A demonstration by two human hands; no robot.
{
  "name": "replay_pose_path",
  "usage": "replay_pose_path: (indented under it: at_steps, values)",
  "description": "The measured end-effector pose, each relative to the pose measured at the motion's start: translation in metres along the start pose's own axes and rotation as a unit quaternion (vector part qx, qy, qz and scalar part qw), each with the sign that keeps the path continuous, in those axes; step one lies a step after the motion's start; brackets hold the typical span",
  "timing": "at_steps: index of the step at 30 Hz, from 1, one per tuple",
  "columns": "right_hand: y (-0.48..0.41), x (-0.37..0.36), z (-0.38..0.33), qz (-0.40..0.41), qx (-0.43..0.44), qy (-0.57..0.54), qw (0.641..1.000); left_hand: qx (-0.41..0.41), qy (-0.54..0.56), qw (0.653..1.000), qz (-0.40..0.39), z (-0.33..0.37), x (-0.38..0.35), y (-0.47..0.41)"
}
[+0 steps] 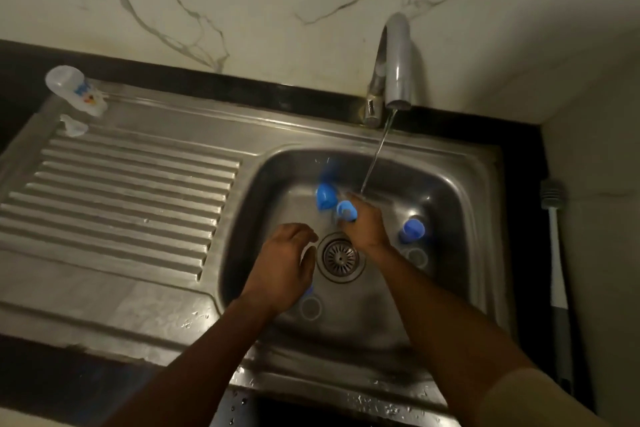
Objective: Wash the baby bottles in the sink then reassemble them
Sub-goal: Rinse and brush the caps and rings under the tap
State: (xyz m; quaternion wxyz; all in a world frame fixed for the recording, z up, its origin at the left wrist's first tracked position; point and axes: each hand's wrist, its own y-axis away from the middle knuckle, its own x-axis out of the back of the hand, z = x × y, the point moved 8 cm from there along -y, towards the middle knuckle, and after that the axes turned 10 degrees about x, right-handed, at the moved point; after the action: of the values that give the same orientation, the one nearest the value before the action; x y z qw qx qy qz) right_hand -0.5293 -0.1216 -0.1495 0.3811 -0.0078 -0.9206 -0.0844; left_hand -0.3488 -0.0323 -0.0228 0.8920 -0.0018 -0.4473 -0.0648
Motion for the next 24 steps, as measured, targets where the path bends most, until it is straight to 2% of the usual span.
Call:
replay_pose_path:
  at_steps: [3,5,8,12,15,17,20,22,24]
  values:
    - [-0.005,0.028,-0.015,0.027,-0.038,-0.083,0.995,0.01,0.017,0.999,-0.026,0.005,-0.007,-0.004]
    - [-0.007,0.033,-0.024,-0.006,-0.064,-0.152,0.986,0.009,0.03,0.999,-0.041,0.011,-0.013,-0.008]
    - [-0.003,0.045,-0.037,0.024,-0.174,-0.323,0.93,0.0,0.061,0.997,-0.047,0.018,-0.018,-0.018]
    - [0.006,0.054,-0.07,-0.015,-0.217,-0.409,0.886,0.033,0.164,0.986,-0.023,0.029,-0.011,-0.041]
    - [0.02,0.065,-0.09,-0.025,-0.23,-0.47,0.852,0.073,0.279,0.957,0.003,0.036,0.001,-0.064]
    - [0.029,0.076,-0.099,-0.014,-0.22,-0.48,0.849,0.057,0.335,0.94,-0.012,0.044,0.004,-0.078]
    - [0.041,0.088,-0.101,0.016,-0.213,-0.49,0.845,0.013,0.364,0.925,-0.105,0.064,-0.003,-0.091]
    - [0.046,0.101,-0.099,0.039,-0.217,-0.456,0.862,0.022,0.383,0.912,-0.144,0.073,-0.008,-0.095]
    - [0.048,0.112,-0.094,0.063,-0.22,-0.393,0.891,0.051,0.392,0.91,-0.122,0.071,-0.005,-0.101]
